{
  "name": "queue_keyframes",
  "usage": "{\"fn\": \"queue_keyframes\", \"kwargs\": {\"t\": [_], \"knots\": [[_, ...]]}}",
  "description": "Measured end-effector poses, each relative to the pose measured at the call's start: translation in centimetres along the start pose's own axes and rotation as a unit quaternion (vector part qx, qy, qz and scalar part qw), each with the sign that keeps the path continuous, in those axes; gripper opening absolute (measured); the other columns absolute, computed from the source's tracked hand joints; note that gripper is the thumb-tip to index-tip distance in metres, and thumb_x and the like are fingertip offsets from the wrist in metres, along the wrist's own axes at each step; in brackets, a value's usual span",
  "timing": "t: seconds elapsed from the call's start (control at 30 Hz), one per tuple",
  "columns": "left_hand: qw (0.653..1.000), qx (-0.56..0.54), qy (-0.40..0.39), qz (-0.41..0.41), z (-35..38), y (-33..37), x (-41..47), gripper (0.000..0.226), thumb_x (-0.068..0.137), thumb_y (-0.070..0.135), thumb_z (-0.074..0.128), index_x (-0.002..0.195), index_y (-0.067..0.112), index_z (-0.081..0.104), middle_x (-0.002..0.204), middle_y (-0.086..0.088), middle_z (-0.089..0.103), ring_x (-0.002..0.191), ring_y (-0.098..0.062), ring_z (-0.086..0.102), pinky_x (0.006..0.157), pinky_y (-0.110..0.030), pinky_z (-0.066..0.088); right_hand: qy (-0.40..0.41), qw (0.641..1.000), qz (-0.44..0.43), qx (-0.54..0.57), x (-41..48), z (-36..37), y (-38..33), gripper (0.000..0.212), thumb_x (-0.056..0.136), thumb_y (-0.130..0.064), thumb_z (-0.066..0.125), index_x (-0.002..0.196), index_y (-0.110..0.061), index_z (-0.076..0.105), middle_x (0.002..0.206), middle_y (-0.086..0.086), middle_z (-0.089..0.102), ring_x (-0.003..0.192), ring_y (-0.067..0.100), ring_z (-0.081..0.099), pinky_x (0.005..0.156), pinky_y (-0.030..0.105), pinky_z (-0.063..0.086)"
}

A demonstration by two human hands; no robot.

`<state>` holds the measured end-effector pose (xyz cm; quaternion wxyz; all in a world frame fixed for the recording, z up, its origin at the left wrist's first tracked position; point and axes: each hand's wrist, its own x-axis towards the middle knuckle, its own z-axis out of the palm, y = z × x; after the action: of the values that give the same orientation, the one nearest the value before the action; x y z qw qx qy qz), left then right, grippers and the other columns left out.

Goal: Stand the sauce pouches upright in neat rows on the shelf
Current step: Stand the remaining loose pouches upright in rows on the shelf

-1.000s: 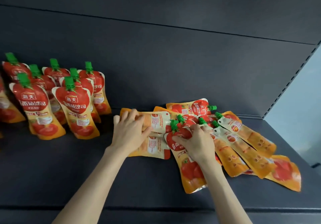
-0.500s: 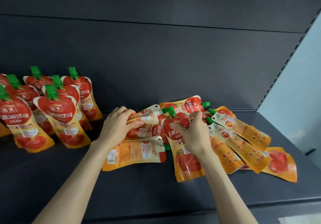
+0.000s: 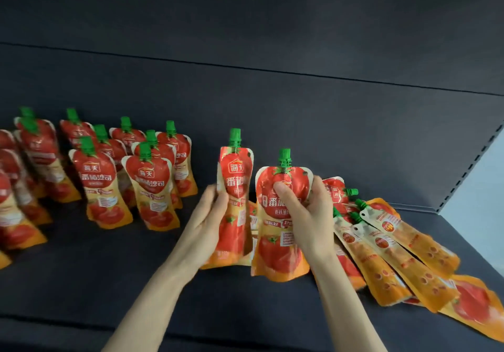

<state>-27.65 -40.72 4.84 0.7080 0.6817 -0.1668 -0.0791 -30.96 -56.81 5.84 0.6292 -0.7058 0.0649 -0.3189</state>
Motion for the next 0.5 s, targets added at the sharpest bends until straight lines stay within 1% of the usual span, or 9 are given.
{"fn": "queue_keyframes", "kwargs": {"t": [0.07,0.13,0.17,0.23,0.3,0.37,0.43,0.5], "knots": [[0.999,-0.037,0.014,-0.027,-0.8,-0.3,-1.8,0.013,0.087,0.052,0.038,0.097,0.058,0.042,0.095,0.036,0.055,0.087,0.016,0.057,0.08,-0.016,0.042,-0.027,0.999,0.006,0.022,-1.0,1.6,0.0,0.022,0.081,-0.023,0.07,0.09,-0.008,0.057,0.077,-0.007,0.07,0.074,0.009,0.07,0.061,0.019,0.054],[0.999,-0.026,-0.003,-0.025,-2.0,-0.2,-3.3,0.019,0.081,0.055,0.037,0.1,0.056,0.041,0.091,0.038,0.057,0.083,0.025,0.054,0.071,-0.008,0.044,-0.045,0.998,0.012,0.037,-2.1,3.5,0.0,0.02,0.082,-0.023,0.069,0.091,-0.009,0.058,0.08,-0.004,0.071,0.075,0.011,0.07,0.063,0.021,0.055],[1.0,-0.019,-0.012,-0.014,-2.8,-0.3,-3.8,0.025,0.081,0.052,0.042,0.105,0.054,0.042,0.092,0.039,0.06,0.086,0.025,0.055,0.068,-0.006,0.046,-0.053,0.998,0.017,0.041,-2.7,4.4,0.0,0.02,0.083,-0.024,0.069,0.092,-0.009,0.058,0.083,-0.001,0.072,0.077,0.012,0.071,0.064,0.022,0.055],[1.0,-0.003,-0.004,0.014,-4.8,-0.5,-4.5,0.04,0.079,0.043,0.055,0.117,0.046,0.044,0.103,0.035,0.062,0.098,0.015,0.058,0.073,-0.008,0.049,-0.063,0.996,0.034,0.055,-3.7,6.4,0.0,0.021,0.084,-0.025,0.068,0.095,-0.01,0.057,0.087,0.002,0.071,0.079,0.012,0.07,0.066,0.022,0.056],[0.999,0.011,0.033,0.026,-7.3,-0.9,-4.7,0.047,0.076,0.042,0.061,0.12,0.041,0.046,0.108,0.026,0.064,0.103,0.006,0.06,0.081,-0.018,0.052,-0.062,0.996,0.047,0.054,-4.5,8.5,0.0,0.023,0.084,-0.029,0.067,0.096,-0.012,0.057,0.09,0.002,0.07,0.081,0.012,0.069,0.068,0.023,0.056],[0.998,0.017,0.058,0.034,-9.9,-1.4,-4.8,0.041,0.077,0.041,0.06,0.117,0.042,0.048,0.109,0.02,0.066,0.101,0.002,0.062,0.08,-0.021,0.053,-0.058,0.995,0.057,0.061,-5.1,10.5,-0.1,0.023,0.084,-0.029,0.067,0.098,-0.014,0.057,0.089,0.0,0.07,0.081,0.011,0.07,0.067,0.022,0.056],[0.997,0.029,0.064,0.041,-12.8,-1.8,-4.7,0.035,0.081,0.038,0.059,0.114,0.044,0.049,0.108,0.017,0.066,0.1,0.001,0.063,0.075,-0.018,0.053,-0.048,0.994,0.058,0.074,-5.7,12.7,-0.3,0.022,0.084,-0.027,0.067,0.097,-0.013,0.057,0.088,-0.001,0.07,0.08,0.01,0.07,0.064,0.021,0.056],[0.997,0.036,0.062,0.041,-15.6,-2.1,-4.5,0.03,0.085,0.03,0.059,0.112,0.041,0.051,0.105,0.015,0.067,0.098,0.0,0.064,0.07,-0.013,0.052,-0.029,0.996,0.047,0.072,-6.1,15.0,-0.3,0.024,0.084,-0.025,0.068,0.096,-0.009,0.056,0.088,0.002,0.069,0.081,0.014,0.07,0.066,0.024,0.057]]}}
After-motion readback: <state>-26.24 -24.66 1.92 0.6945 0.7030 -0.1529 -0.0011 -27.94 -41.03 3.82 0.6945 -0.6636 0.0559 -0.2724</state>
